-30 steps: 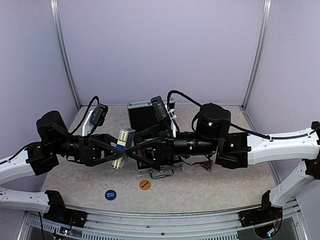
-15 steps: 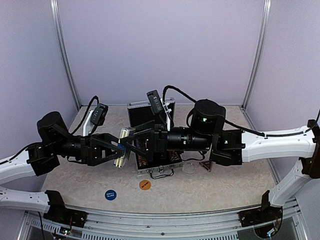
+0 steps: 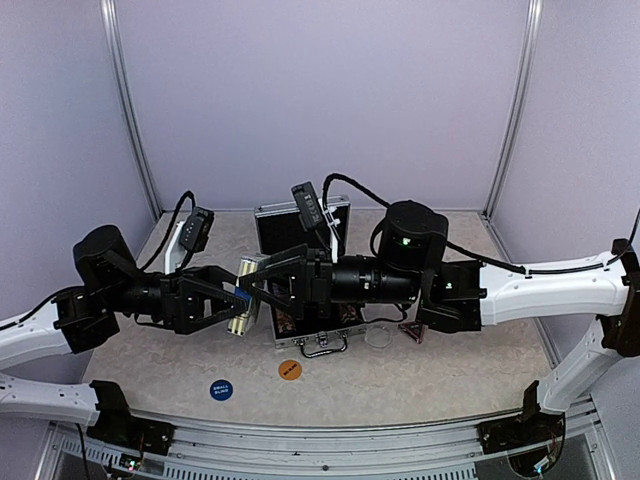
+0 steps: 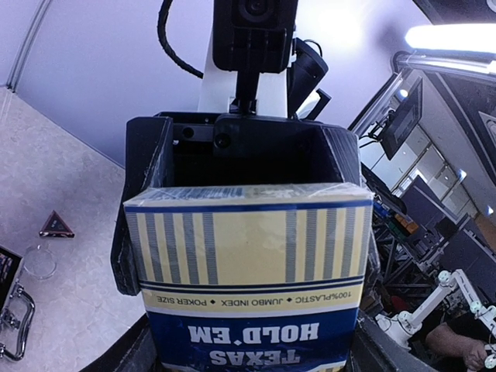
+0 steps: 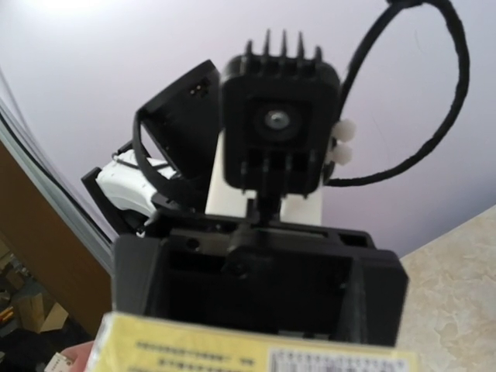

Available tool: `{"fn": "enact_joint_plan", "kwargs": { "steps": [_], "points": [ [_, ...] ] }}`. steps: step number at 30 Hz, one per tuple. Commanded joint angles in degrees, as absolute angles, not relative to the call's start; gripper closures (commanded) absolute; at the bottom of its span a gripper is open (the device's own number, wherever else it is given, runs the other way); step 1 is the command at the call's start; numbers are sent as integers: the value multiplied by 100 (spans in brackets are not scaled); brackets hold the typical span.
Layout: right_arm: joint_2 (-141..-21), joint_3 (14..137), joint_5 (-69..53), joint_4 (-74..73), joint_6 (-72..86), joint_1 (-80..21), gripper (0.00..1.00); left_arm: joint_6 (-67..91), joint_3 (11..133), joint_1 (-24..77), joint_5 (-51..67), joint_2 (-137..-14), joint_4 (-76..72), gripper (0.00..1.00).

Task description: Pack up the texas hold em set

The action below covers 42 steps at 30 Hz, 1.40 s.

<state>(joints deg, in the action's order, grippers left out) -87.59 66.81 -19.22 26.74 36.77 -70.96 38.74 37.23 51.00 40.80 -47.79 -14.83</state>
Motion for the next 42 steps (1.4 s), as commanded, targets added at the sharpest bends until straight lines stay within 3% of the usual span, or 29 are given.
{"fn": "enact_joint_plan", "kwargs": {
  "steps": [1,3,11,16,27,42],
  "points": [
    [-8637,6802,-1826,2686,3421,-7067,42,3880,3602,5133,3816,-4635,-1511,15],
    [-8541,6868,-1745,2303,3205,-7039,42,3849,3632,5133,3638,-4533,-1322,2],
    [-8176,7290,-1236,-524,1355,-6373,41,3735,3812,4856,1975,-3970,383,1],
    [-8289,7463,-793,-1563,-98,-6064,41,3992,3544,4217,1800,-3556,635,1],
    [-9419,7953,-418,-1777,-2271,-5833,41,4296,3061,3788,2088,-3091,584,1],
    [-11447,9365,577,-2323,-3459,-5722,39,4771,2399,3788,2261,-2195,370,1]
  ]
}}
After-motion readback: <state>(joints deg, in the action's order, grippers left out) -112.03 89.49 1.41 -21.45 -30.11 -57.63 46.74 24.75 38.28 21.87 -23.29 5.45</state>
